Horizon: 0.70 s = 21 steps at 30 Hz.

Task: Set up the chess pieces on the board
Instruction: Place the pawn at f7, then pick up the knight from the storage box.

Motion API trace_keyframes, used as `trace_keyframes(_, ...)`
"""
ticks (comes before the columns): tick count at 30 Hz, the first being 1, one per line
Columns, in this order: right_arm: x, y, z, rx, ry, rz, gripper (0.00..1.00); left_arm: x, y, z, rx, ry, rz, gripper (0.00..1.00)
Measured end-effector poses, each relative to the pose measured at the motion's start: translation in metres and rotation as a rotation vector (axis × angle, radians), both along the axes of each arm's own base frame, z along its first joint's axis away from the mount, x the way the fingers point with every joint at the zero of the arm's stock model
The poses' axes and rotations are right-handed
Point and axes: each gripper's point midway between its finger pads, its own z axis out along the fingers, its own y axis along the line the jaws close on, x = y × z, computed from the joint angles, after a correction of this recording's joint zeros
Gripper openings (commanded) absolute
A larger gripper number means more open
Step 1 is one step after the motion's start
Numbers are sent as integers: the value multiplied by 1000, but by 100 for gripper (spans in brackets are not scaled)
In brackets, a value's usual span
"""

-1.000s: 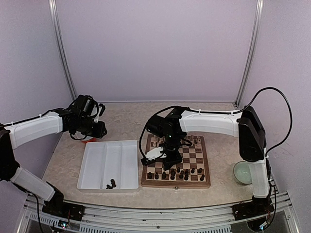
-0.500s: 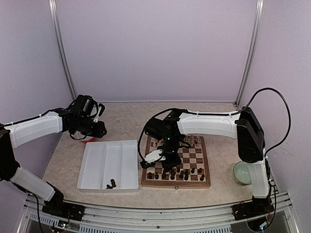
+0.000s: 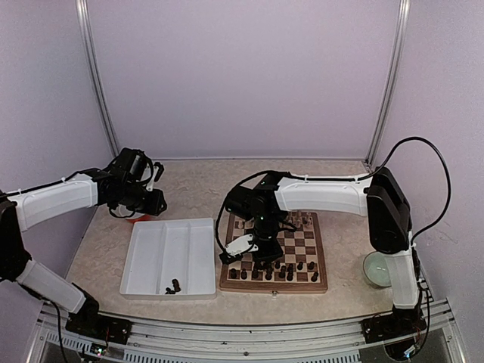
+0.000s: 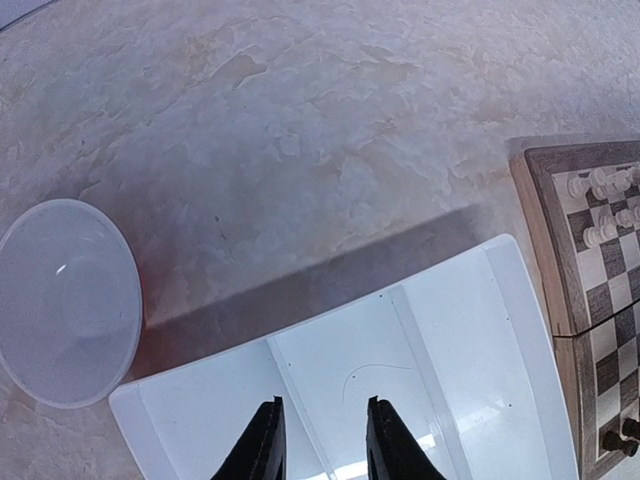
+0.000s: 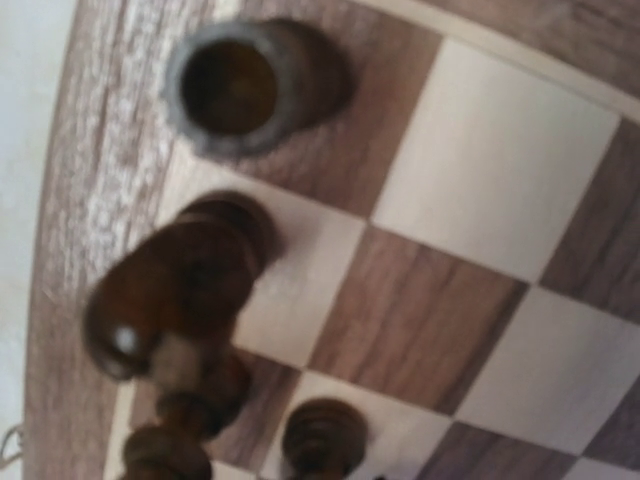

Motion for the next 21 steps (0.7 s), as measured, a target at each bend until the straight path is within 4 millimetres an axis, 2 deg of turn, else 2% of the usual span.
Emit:
trace_keyframes(4,4,-2,2,-4,-17,5,25,-2,-2,-1,-16,14,1,30)
trace_keyframes(8,14,-5,18,28,-46,-8,25,-16,-14,-4,-35,56,-23,35)
trace_keyframes(11,33,-9,45,95,-92,-46,25,-42,-38,-3,-46,93,-76,37)
trace_keyframes(13,50,-13,68,165,-133,-87,26,-67,-52,-4,-50,140,-104,37)
trace_keyframes(16,83,-27,109,300,-225,-176,28,-97,-56,-18,-45,232,-77,37)
trace_keyframes(18,104,-43,135,397,-304,-250,38,-117,-46,-36,-31,308,-19,36)
trace_keyframes(19,113,-51,146,434,-342,-290,49,-127,-41,-43,-26,339,9,36)
trace_keyframes(20,126,-63,158,481,-400,-350,65,-134,-38,-49,-22,364,32,36)
trace_keyframes(21,139,-78,168,521,-461,-422,74,-144,-34,-55,-23,390,57,36)
